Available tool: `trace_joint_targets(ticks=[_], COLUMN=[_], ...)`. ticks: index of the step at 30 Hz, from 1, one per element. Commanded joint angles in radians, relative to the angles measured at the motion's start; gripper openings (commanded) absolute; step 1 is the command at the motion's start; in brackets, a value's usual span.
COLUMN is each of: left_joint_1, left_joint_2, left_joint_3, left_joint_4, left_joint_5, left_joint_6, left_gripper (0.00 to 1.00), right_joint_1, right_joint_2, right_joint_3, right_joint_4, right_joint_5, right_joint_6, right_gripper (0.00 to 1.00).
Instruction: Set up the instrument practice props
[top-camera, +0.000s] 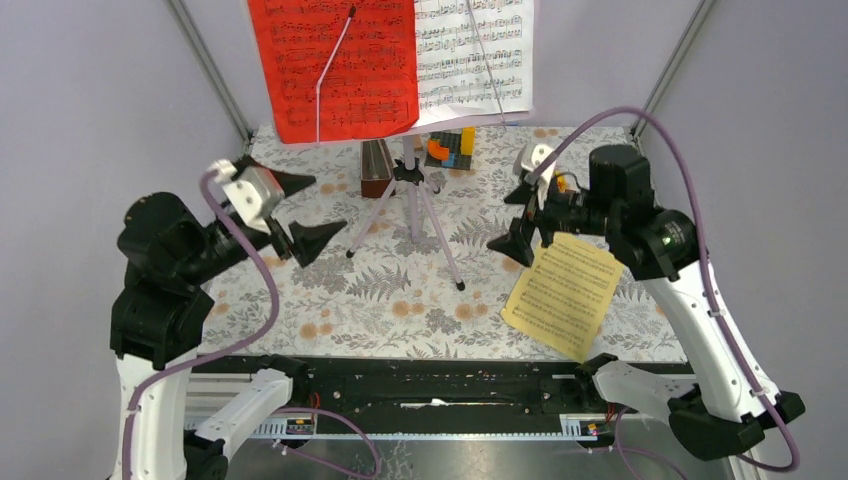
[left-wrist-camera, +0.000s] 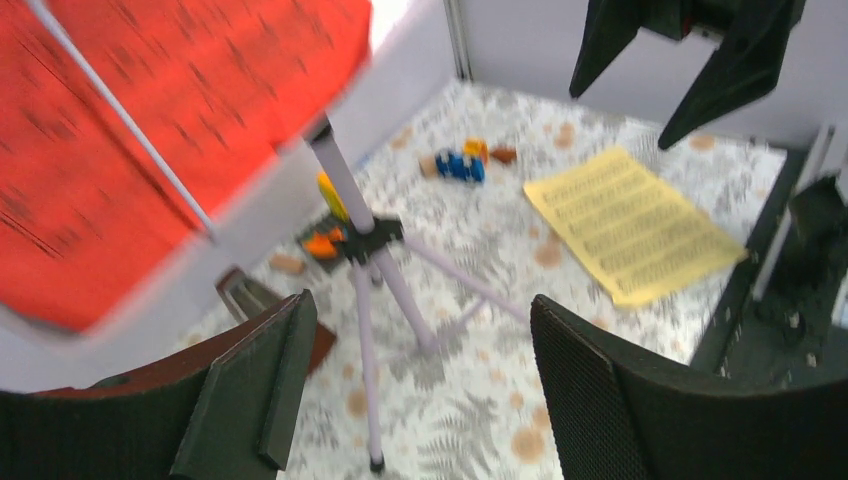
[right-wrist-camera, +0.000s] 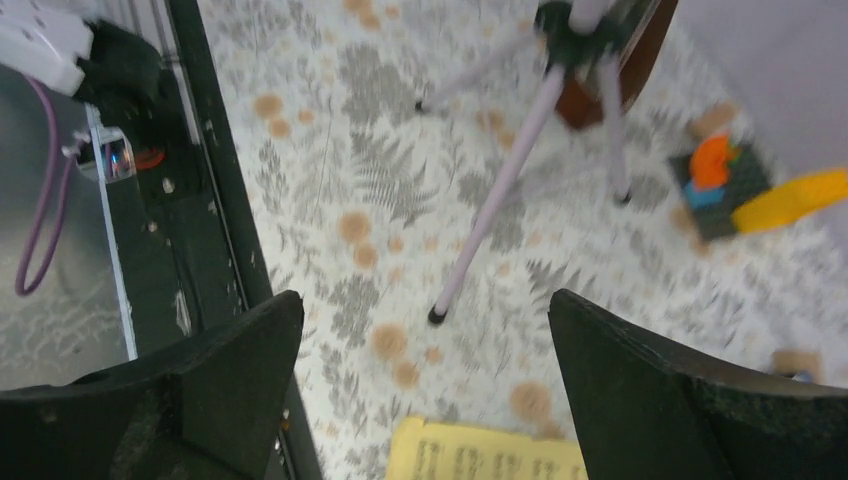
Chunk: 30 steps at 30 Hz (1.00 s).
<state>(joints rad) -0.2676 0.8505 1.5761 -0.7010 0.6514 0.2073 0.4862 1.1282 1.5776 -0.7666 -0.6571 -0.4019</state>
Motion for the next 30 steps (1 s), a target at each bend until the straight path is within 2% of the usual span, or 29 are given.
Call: trace_joint_targets(ticks=[1, 5, 9, 13, 18, 20, 25, 30], left_joint_1=[0.001, 0.001, 0.002, -0.001, -0.043, -0.125, -0.46, -0.624], left_joint_2=[-0.066, -0.109, -0.116, -0.09, 0.007, 0.04, 0.148, 0.339], left_joint_3=[-0.118, -0.282, -0.424, -0.515, -0.56, -0.575, -0.607, -0.549], left_joint_4=[-0.177, -0.224, -0.213, -0.162, -0.127, -0.095, 0.013, 0.099], left_joint_5=[-0.006, -0.046, -0.088, -0.076, -0.092, -0.172, -0.425, -0.449], left_joint_6=[0.164, 0.223, 0.28, 0.312, 0.337, 0.321, 0.25, 0.206], left_gripper=[0.83, 0.83, 0.83, 0.84, 0.85, 0.85, 0.85, 0.85], right_joint_1=[-0.057, -0.154, -0.339, -0.53, -0.691, -0.771, -0.873, -0.884], right_joint_2=[-0.091, -0.114, -0.059, 0.061, 0.216, 0.259, 0.327, 0.384], right_joint_3=[-0.233, -0.413, -0.527, -0.578, -0.577, -0.565, -0.558, -0.565], right_joint_4=[0.021, 0.021, 0.021, 0.021, 0.021, 0.021, 0.021, 0.021], right_joint_5=[0.06, 0.06, 0.06, 0.06, 0.06, 0.06, 0.06, 0.06], right_joint_6=[-0.026, -0.026, -0.026, -0.026, -0.026, -0.026, -0.026, -0.026], right_gripper=[1.0, 1.0, 1.0, 1.0, 1.0, 1.0, 1.0, 1.0])
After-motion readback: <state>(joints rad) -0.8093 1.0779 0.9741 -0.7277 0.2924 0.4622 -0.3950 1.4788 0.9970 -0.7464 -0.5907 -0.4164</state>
